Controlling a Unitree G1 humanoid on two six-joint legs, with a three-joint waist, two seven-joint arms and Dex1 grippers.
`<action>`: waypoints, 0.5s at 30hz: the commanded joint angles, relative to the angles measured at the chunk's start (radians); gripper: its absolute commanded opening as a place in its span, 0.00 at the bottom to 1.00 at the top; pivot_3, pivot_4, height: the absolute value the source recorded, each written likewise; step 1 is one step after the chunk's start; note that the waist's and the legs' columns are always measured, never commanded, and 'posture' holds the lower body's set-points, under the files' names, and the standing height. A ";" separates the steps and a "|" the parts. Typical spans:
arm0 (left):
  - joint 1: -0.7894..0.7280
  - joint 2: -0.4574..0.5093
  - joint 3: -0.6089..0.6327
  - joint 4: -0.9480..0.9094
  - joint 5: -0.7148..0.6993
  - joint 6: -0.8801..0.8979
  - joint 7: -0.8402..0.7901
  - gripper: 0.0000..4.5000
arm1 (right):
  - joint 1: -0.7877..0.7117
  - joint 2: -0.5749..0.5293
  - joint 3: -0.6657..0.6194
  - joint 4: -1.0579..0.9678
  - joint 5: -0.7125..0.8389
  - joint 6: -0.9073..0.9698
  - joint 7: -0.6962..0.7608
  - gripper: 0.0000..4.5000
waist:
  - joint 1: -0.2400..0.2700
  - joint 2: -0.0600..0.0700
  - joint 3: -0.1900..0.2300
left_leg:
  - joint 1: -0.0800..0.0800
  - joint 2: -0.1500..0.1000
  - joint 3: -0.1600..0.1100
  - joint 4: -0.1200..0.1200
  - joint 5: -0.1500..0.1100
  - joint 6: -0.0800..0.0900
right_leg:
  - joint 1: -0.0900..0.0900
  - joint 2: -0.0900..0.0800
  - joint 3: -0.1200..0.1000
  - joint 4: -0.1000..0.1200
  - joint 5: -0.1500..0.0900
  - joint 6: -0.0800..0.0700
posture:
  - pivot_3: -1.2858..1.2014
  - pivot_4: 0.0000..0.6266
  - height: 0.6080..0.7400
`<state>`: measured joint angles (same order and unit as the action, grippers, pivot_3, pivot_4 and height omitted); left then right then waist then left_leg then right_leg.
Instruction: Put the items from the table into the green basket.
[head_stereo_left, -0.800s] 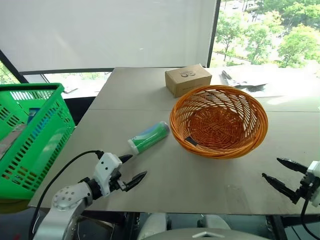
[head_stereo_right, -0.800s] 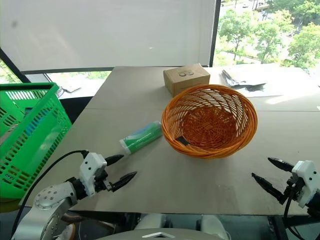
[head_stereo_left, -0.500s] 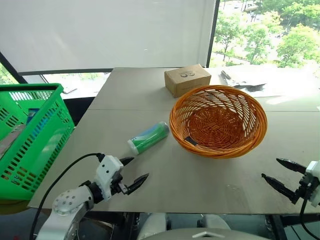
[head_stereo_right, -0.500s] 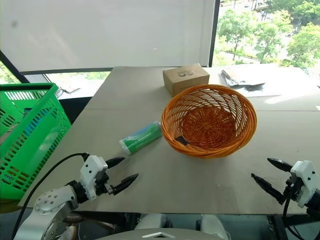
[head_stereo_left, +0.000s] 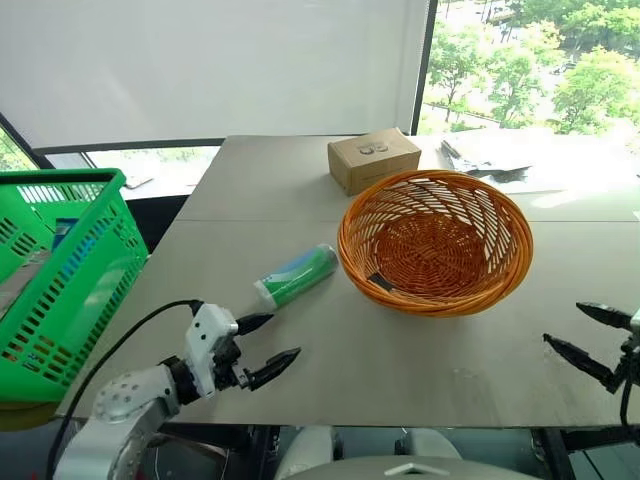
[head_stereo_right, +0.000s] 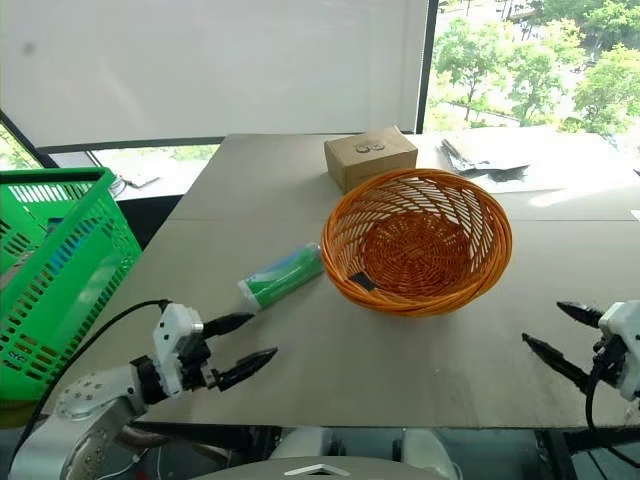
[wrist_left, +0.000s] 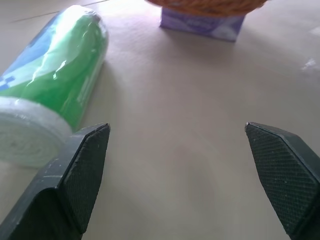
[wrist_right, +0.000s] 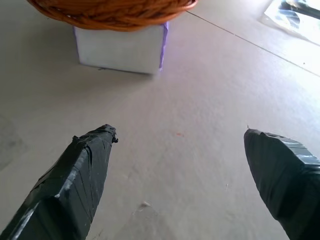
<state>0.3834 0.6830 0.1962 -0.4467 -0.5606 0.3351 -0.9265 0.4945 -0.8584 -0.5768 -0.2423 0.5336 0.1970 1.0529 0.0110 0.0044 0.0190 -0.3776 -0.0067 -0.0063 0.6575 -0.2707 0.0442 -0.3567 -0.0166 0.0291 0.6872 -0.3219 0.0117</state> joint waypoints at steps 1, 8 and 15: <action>-0.028 0.060 0.056 -0.061 -0.047 -0.001 -0.063 0.99 | -0.036 -0.121 -0.110 -0.215 0.200 0.175 0.062 1.00 | -0.003 0.002 0.001 | 0.000 0.000 0.000 0.000 0.000 0.000 | 0.000 0.000 0.000 0.000 0.000 0.000 | 0.49 0.00 1.00; -0.165 0.243 0.209 -0.083 -0.170 0.124 -0.103 0.99 | -0.341 -0.285 0.059 -0.521 0.541 0.388 -0.104 1.00 | -0.022 -0.007 0.005 | 0.001 0.002 -0.002 0.000 0.000 0.000 | 0.001 0.003 -0.002 0.001 0.000 0.000 | 0.51 0.00 1.00; -0.199 0.233 0.312 -0.086 -0.203 0.182 -0.048 0.99 | -0.551 -0.275 0.452 -0.481 0.145 0.273 -0.083 1.00 | -0.014 -0.014 0.008 | -0.005 0.000 0.000 0.000 -0.001 0.002 | 0.000 -0.001 -0.001 -0.010 0.001 0.002 | 0.54 0.00 1.00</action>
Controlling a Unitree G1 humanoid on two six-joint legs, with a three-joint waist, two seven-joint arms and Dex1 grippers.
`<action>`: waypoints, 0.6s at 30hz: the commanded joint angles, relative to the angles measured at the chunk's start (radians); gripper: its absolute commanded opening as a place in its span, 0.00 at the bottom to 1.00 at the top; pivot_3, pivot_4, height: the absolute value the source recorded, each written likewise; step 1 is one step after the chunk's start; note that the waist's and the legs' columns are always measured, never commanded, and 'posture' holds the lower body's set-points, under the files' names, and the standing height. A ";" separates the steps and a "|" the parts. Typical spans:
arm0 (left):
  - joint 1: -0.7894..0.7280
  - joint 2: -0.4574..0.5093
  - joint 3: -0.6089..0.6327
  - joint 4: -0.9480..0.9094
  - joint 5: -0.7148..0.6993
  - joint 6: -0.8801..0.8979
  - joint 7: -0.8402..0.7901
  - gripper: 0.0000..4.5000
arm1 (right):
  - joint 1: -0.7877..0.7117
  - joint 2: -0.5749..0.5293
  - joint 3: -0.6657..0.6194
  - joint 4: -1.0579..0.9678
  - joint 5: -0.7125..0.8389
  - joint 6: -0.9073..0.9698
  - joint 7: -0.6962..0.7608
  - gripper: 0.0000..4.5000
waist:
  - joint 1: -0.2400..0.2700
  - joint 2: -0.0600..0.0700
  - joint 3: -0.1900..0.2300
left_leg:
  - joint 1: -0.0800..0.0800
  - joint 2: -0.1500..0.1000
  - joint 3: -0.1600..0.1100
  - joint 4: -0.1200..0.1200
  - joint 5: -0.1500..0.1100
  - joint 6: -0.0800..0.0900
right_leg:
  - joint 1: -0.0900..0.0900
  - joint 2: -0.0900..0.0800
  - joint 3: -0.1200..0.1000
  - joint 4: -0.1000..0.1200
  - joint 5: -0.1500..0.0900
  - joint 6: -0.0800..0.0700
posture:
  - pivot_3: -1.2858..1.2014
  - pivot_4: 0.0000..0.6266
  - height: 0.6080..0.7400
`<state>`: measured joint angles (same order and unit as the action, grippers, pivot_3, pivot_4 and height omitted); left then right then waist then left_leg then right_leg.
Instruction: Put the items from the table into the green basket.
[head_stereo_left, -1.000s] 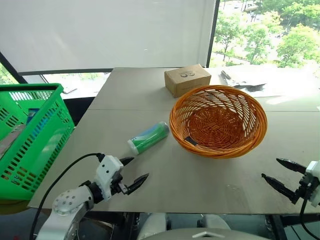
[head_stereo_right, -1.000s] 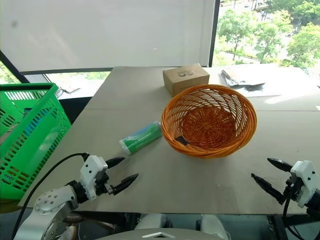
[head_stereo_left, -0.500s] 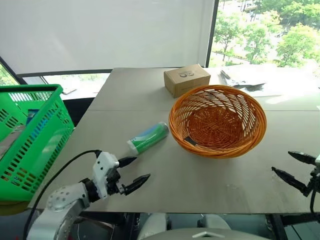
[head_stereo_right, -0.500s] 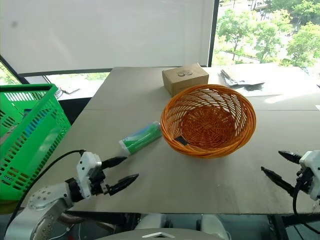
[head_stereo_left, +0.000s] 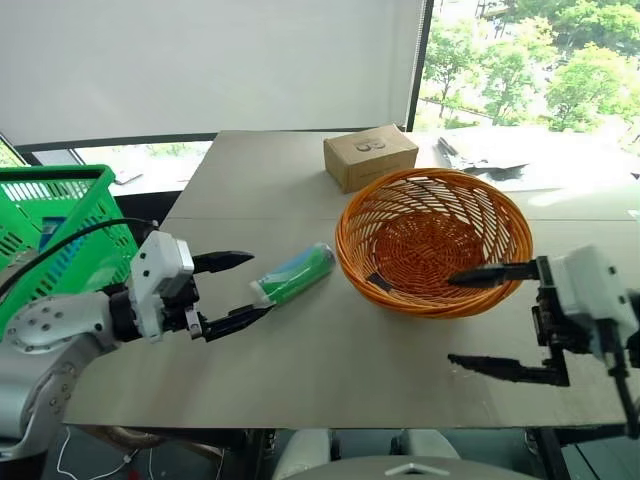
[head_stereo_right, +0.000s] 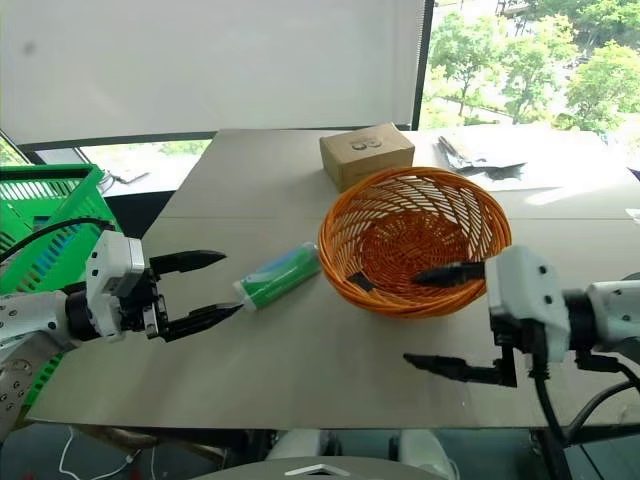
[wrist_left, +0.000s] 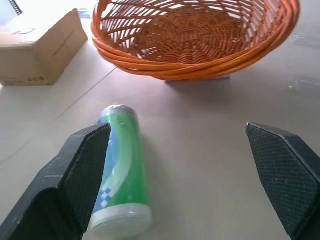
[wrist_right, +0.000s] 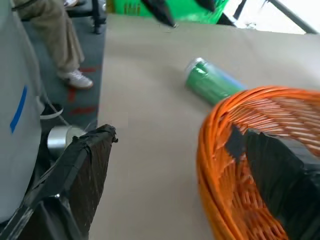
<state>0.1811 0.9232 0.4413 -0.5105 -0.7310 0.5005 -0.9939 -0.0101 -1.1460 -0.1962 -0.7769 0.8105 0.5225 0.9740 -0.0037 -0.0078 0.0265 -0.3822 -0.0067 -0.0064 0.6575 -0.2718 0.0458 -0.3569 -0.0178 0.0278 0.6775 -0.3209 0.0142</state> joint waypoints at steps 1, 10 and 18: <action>0.012 -0.016 0.090 -0.032 -0.056 0.032 0.026 0.99 | -0.062 0.017 0.101 0.079 -0.179 -0.076 0.006 1.00 | 0.003 -0.004 0.000 | -0.001 0.000 0.000 0.000 0.000 0.000 | -0.001 0.000 0.000 0.000 0.000 0.000 | 0.55 0.00 1.00; 0.051 -0.073 0.161 -0.147 -0.259 0.144 0.128 1.00 | -0.081 0.000 0.250 0.226 -0.501 -0.265 0.093 0.83 | 0.052 -0.003 0.002 | 0.000 0.000 -0.002 -0.001 0.000 0.000 | -0.003 0.000 -0.002 0.002 0.000 0.000 | 0.56 0.00 1.00; 0.019 -0.073 0.120 -0.152 -0.250 0.142 0.156 1.00 | -0.125 0.056 0.171 0.265 -0.496 -0.290 0.085 0.11 | 0.059 -0.003 0.001 | 0.001 0.000 -0.002 -0.001 0.001 -0.002 | -0.001 0.000 -0.001 0.003 0.000 -0.001 | 0.56 0.00 1.00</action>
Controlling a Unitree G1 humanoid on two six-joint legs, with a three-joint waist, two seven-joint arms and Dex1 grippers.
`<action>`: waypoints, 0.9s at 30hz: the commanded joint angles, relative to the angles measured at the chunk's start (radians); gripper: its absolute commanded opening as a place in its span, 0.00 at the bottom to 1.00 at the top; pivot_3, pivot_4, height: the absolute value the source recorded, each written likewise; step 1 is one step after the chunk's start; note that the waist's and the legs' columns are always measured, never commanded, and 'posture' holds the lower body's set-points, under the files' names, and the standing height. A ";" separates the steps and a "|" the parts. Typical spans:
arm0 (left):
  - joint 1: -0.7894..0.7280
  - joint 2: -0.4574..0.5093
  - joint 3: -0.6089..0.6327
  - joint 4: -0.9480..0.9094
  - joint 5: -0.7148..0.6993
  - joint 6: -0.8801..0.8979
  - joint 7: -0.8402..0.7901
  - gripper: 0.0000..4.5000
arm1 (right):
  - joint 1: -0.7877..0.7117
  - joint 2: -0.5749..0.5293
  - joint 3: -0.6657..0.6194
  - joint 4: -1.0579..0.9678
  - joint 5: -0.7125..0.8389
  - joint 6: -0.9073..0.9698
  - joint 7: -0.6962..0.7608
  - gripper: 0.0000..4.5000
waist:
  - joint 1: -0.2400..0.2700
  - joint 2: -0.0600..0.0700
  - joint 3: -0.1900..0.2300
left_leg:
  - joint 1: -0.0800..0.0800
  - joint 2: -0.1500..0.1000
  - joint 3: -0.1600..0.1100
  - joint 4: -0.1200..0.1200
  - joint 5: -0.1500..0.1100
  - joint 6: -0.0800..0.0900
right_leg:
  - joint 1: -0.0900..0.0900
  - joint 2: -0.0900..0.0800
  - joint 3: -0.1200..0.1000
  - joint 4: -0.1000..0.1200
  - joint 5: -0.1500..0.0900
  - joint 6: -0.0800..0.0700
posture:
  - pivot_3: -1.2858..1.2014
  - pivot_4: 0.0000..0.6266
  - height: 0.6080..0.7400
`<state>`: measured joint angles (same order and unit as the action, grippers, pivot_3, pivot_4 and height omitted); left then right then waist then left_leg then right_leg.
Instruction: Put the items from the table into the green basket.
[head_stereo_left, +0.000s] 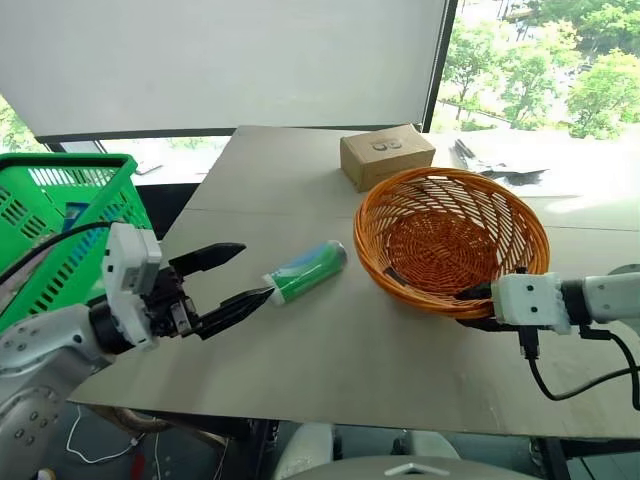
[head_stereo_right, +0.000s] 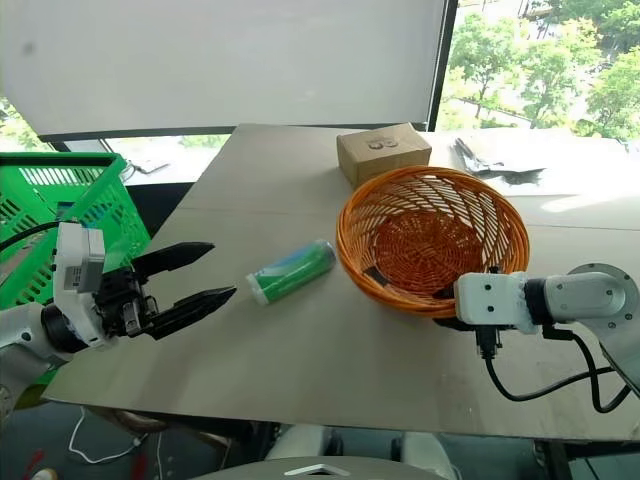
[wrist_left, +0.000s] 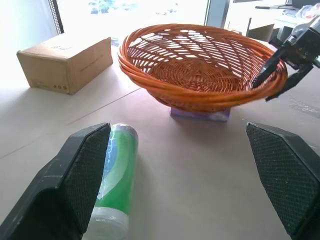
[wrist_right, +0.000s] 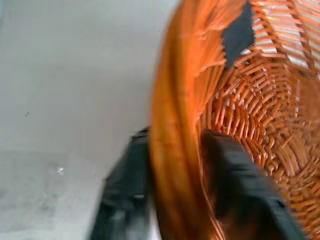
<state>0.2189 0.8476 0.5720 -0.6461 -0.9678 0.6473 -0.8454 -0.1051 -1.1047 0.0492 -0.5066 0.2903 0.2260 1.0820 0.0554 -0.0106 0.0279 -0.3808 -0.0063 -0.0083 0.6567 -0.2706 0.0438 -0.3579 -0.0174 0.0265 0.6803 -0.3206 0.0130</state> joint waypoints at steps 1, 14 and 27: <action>-0.028 0.002 -0.020 -0.016 -0.010 -0.006 0.011 1.00 | -0.043 0.021 -0.094 -0.001 0.037 0.016 -0.027 0.11 | 0.001 0.000 0.000 | 0.000 0.000 0.000 0.000 0.000 0.000 | 0.000 0.000 0.000 0.000 0.000 0.000 | 0.55 0.00 1.00; -0.325 -0.046 -0.246 0.076 0.049 -0.027 0.075 1.00 | -0.490 0.035 -0.105 0.806 -0.213 -0.186 -0.161 0.34 | -0.017 0.002 0.001 | -0.002 -0.002 0.001 0.000 0.003 -0.005 | -0.002 0.000 0.000 -0.001 0.000 0.000 | 0.53 0.00 1.00; -0.282 -0.050 -0.292 0.138 0.240 -0.068 0.116 1.00 | -0.374 0.184 -0.180 0.611 0.068 -0.068 -0.027 0.98 | -0.056 0.003 0.001 | -0.003 0.000 0.003 -0.002 0.001 -0.002 | -0.003 0.001 0.002 0.001 0.000 0.000 | 0.54 0.00 1.00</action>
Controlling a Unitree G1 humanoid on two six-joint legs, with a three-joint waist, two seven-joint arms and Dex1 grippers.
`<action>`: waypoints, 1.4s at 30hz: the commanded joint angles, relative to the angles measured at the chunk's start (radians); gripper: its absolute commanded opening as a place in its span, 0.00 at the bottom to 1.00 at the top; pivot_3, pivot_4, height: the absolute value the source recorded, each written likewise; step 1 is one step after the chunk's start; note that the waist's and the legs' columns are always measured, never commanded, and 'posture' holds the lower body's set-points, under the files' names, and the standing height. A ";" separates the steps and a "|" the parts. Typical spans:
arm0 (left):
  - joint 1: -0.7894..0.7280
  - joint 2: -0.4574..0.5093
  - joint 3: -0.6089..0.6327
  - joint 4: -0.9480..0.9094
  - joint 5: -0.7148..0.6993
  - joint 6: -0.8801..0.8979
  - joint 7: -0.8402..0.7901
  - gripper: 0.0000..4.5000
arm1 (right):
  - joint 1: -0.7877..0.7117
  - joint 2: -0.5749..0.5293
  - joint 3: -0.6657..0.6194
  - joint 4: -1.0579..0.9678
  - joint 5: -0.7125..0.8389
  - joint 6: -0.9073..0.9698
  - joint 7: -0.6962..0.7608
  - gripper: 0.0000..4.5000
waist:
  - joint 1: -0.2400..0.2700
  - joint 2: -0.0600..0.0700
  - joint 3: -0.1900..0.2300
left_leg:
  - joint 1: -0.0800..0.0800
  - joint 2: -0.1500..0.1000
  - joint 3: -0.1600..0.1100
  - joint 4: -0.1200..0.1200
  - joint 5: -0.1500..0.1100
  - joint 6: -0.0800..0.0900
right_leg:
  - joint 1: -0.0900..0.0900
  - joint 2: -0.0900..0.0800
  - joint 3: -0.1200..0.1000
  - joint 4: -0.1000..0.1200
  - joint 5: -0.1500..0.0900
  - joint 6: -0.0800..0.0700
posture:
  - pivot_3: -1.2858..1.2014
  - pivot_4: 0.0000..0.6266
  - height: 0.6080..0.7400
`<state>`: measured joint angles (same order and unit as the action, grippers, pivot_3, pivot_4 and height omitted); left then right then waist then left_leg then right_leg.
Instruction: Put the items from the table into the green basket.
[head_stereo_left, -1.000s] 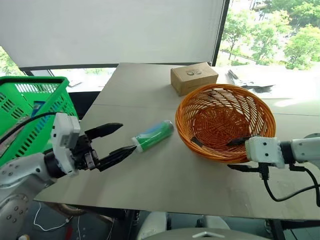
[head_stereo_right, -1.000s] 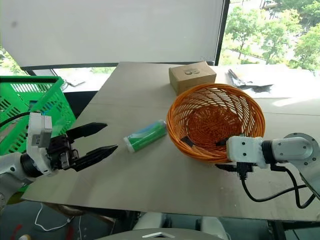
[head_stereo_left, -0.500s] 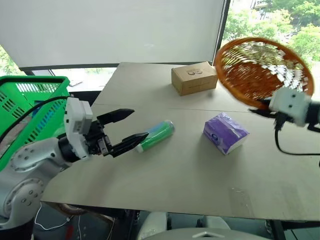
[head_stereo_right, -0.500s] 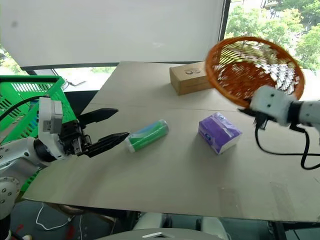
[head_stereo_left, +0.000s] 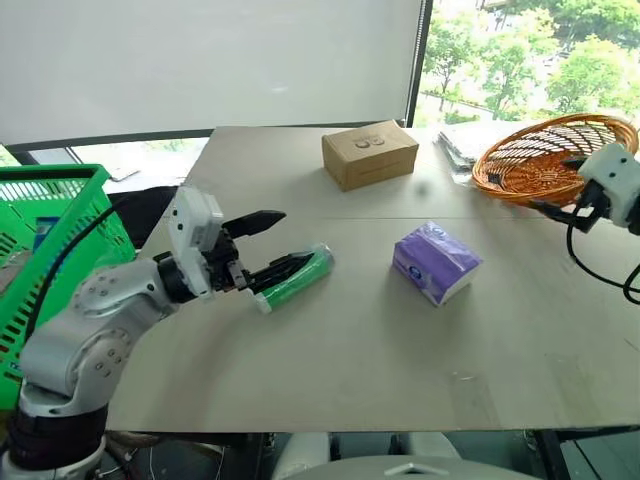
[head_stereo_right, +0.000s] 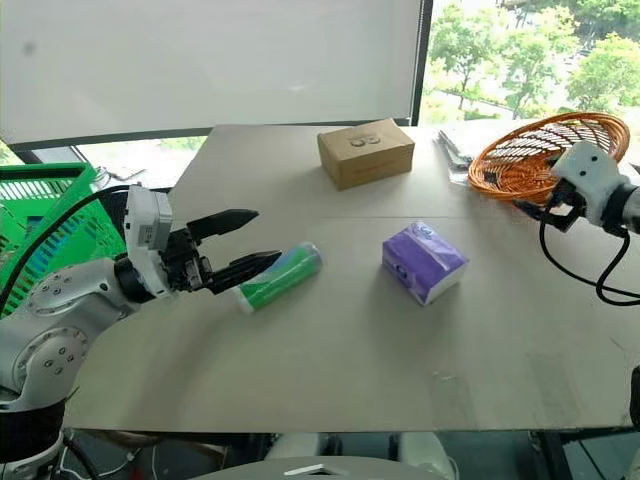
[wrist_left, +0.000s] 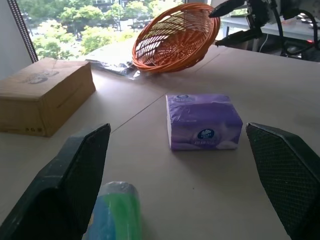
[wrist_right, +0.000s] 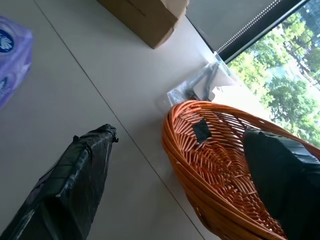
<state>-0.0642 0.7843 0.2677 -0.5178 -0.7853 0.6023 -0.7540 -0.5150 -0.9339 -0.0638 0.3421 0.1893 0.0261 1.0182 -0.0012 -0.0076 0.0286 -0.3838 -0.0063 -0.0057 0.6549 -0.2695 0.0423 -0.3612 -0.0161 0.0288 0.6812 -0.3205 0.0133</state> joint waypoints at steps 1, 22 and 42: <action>0.004 0.019 -0.006 0.022 0.092 -0.023 0.033 1.00 | 0.078 0.022 -0.087 -0.338 0.261 0.225 0.045 0.98 | 0.005 0.001 0.000 | 0.001 0.000 0.000 0.000 0.000 0.001 | 0.000 0.000 0.000 0.001 0.000 0.000 | 0.54 0.00 1.00; -0.411 -0.068 -0.482 0.704 0.600 0.007 -0.055 1.00 | 0.562 -0.003 -0.409 -1.058 0.873 0.723 -0.161 0.98 | 0.008 0.001 -0.004 | 0.002 -0.001 -0.003 0.012 -0.001 0.002 | 0.002 -0.001 -0.002 0.013 0.000 0.000 | 0.47 0.00 1.00; -0.325 -0.024 -0.527 0.556 0.597 0.149 -0.186 0.17 | 0.635 -0.003 -0.439 -1.092 0.850 0.696 -0.219 1.00 | -0.047 0.012 -0.016 | 0.023 -0.001 0.001 0.004 -0.001 0.002 | 0.019 0.000 0.003 0.009 -0.002 0.002 | 0.47 0.00 1.00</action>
<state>-0.4311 0.7678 -0.2048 0.0065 -0.2188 0.7318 -0.9388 0.1395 -0.9359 -0.5042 -0.7505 1.0555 0.7482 0.7990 -0.0480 0.0046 0.0128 -0.3613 -0.0070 -0.0047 0.6588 -0.2706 0.0439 -0.3423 -0.0158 0.0318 0.6902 -0.3224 0.0155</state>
